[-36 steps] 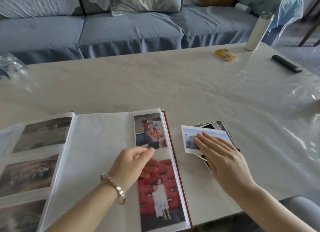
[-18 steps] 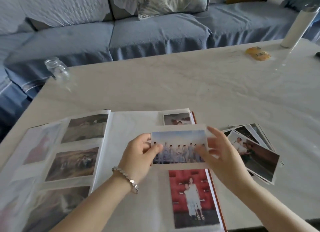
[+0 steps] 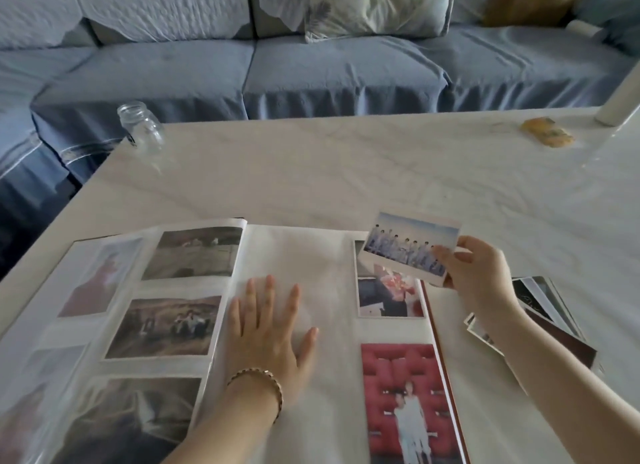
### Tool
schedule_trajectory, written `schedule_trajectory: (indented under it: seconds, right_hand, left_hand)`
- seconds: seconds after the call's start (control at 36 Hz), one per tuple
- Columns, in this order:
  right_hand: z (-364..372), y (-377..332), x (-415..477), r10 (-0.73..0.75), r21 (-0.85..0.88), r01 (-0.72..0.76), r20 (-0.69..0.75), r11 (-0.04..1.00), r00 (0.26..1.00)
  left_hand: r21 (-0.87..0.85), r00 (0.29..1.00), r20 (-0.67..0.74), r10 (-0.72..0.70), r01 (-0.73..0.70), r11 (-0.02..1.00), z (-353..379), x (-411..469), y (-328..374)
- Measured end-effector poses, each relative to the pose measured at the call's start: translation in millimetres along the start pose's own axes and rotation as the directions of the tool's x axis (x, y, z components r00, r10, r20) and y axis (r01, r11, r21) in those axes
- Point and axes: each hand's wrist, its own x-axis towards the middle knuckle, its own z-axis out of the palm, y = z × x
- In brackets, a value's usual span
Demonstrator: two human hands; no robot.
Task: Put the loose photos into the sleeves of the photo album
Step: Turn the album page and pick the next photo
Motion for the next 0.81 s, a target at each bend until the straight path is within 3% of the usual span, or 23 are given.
schedule_trajectory:
  seconds: [0.19,0.33,0.56,0.81]
  right_hand:
    - [15.1,-5.4,-0.6,-0.129,-0.296,0.135,0.039,0.946,0.991]
    - [14.3,0.1,3.1,-0.063,-0.289,0.088,0.095,0.953,0.993]
    - [10.9,5.7,3.1,0.169,-0.240,-0.103,0.273,0.965,0.947]
    - [20.6,3.0,10.0,0.099,-0.297,-0.023,0.244,0.955,0.965]
  left_hand:
    - [-0.021,0.999,-0.026,-0.027,0.026,0.999,2.5,-1.7,2.6]
    - [-0.021,0.998,-0.060,-0.029,0.028,0.999,4.3,-1.7,1.5]
    - [-0.005,0.987,-0.164,-0.001,0.000,1.000,8.7,-1.1,1.9]
    - [-0.012,0.981,-0.193,0.003,-0.006,1.000,7.4,-1.1,2.5]
